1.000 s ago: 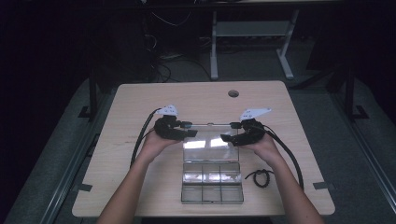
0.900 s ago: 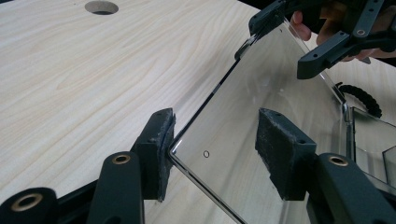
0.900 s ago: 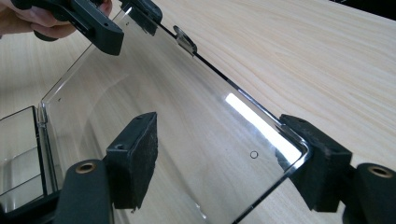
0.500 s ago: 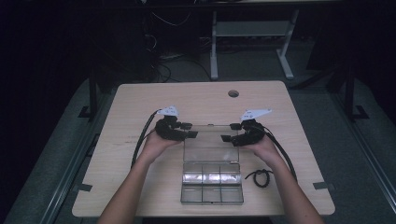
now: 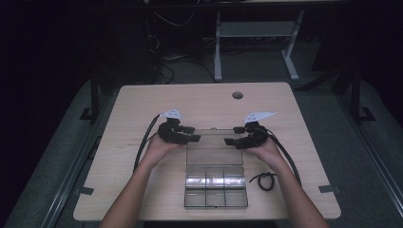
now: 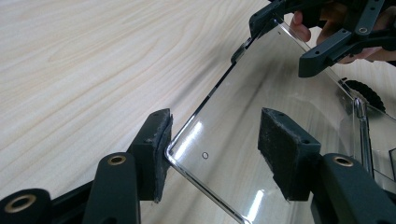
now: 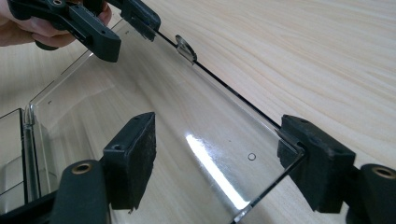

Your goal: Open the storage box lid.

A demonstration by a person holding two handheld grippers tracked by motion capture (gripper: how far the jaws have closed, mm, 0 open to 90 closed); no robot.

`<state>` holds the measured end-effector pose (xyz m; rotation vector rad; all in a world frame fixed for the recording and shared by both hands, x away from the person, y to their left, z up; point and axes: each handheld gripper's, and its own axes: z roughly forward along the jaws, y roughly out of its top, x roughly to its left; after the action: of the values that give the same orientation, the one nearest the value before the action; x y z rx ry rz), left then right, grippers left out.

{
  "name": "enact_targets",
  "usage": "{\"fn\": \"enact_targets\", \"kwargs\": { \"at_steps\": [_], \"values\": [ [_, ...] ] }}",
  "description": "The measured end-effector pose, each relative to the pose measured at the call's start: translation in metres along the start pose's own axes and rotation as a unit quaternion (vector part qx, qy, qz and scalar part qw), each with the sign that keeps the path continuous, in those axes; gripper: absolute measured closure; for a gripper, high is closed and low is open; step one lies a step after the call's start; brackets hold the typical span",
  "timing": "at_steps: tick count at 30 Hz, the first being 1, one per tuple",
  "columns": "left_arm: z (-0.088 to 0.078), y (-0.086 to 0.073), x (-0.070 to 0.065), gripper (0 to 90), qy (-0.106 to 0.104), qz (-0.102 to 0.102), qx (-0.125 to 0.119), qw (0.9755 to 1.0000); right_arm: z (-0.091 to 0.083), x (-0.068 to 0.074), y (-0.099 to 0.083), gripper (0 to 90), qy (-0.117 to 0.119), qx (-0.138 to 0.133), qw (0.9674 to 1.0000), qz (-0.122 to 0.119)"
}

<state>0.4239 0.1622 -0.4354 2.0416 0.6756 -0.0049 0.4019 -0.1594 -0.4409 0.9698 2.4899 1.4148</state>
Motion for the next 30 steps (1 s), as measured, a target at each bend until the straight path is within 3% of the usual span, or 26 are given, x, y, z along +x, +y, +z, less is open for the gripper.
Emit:
{"fn": "enact_targets", "kwargs": {
  "at_steps": [11,30],
  "values": [
    [0.0028,-0.0034,0.0039,44.6,-0.005,-0.011,0.010,0.9999,0.0037,-0.0017,-0.0024,27.9,-0.001,0.009,1.0000,0.004],
    [0.0069,-0.0096,0.0102,44.5,-0.019,-0.026,0.022,0.9992,0.0091,-0.0064,-0.0069,27.7,0.017,0.024,0.9993,0.025]
  ]
}}
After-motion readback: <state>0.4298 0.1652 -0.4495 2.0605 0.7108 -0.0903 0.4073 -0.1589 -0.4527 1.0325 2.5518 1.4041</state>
